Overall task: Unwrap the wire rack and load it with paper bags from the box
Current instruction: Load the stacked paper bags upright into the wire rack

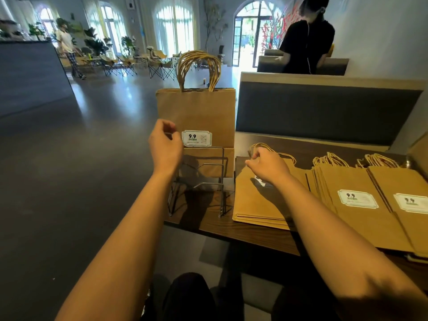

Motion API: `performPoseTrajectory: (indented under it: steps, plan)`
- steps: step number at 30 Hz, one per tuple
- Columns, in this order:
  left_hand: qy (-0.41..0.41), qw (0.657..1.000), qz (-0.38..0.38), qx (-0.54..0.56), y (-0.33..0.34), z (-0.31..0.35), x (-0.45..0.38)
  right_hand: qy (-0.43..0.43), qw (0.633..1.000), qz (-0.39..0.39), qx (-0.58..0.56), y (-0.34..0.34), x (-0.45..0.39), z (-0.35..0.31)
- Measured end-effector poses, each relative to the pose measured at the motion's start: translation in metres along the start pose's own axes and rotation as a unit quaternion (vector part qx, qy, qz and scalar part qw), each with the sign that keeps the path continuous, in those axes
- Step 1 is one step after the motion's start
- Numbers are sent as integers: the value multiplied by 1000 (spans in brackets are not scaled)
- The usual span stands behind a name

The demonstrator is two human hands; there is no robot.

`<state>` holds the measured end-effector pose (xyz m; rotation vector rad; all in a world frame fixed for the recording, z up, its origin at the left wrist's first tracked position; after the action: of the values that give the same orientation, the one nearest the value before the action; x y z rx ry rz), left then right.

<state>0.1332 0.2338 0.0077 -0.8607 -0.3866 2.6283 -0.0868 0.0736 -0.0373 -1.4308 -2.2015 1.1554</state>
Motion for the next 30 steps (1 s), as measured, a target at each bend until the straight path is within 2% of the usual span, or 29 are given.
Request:
performPoseTrajectory:
  steps: [2,5,8,11,13,16,18,20,25,30]
  plan:
    - [16,1000,-10,21,7,20,10,32,999,-15,6,-13,8,14]
    - [66,995,-66,34,23,51,39,100,994,-37,39,-31,19,37]
    - [96,977,-191,24,54,66,68,159,983,-63,61,-38,33,62]
    - [59,920,-384,-58,94,65,99,213,973,-76,49,-39,48,86]
    - [48,872,-466,-139,112,61,120,210,973,-75,61,-39,54,94]
    - [39,841,-481,-245,133,45,142,201,976,-58,65,-35,58,101]
    - [-13,832,-472,-292,140,32,151,202,977,-41,49,-33,58,105]
    - [-43,838,-467,-279,141,26,155,196,979,-24,47,-32,58,107]
    - [-42,869,-444,-216,140,24,152,166,983,10,82,-30,59,106]
    - [-34,884,-422,-196,136,27,152,148,985,41,81,-32,62,103]
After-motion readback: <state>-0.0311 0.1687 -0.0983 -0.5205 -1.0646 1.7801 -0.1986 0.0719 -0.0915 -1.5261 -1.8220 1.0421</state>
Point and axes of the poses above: each hand's wrist, its own x-axis away from the middle knuckle, its own y-axis out of the palm, z = x × y, the point moved 1 cm from there along -x, towards the middle knuckle, and after that the axes turned 14 degrees about -x, right-handed, at the moved point
